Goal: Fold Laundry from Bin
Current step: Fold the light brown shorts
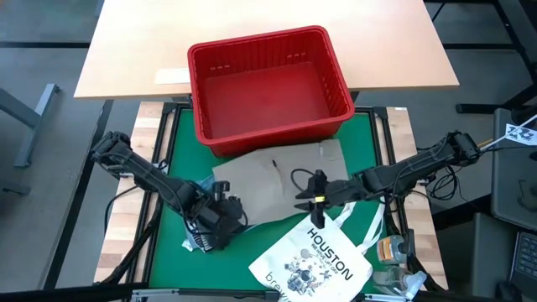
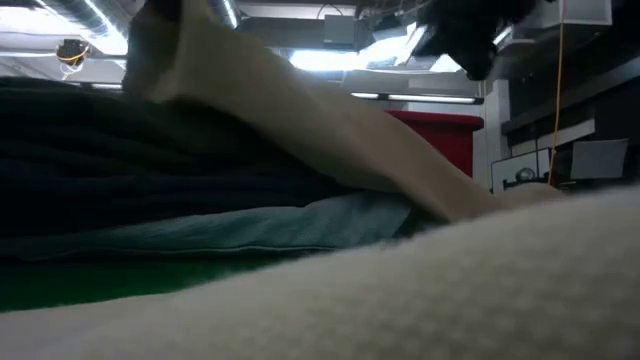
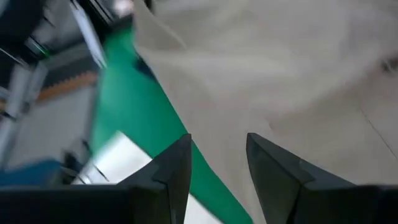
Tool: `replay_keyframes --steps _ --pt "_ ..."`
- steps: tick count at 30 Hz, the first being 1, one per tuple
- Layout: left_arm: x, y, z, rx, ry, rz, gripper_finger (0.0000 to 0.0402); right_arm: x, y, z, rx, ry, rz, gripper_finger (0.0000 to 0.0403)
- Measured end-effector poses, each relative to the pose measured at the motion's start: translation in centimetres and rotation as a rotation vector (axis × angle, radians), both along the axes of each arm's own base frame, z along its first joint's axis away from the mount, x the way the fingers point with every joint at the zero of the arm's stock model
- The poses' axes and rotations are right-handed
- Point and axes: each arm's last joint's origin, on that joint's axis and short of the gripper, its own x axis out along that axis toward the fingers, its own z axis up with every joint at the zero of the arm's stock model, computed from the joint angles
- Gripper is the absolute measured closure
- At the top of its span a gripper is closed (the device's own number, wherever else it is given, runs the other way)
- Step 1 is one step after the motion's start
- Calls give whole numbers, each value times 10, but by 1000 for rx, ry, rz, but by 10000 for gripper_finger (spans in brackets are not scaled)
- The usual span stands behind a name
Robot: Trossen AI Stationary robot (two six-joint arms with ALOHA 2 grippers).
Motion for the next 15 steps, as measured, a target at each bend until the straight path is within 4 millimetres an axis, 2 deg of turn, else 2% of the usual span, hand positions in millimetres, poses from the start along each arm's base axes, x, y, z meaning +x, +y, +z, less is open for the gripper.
replay_keyframes --steps 3,6,10,15 --pt "3 6 13 2 -13 15 398 11 4 6 2 -121 24 249" --pt "4 10 15 23 -6 6 399 24 9 5 -31 -214 58 249" --pt "0 15 13 54 52 9 399 40 15 -9 -52 -258 78 249" --pt "-6 22 10 99 138 19 394 60 21 -35 -50 -265 78 249"
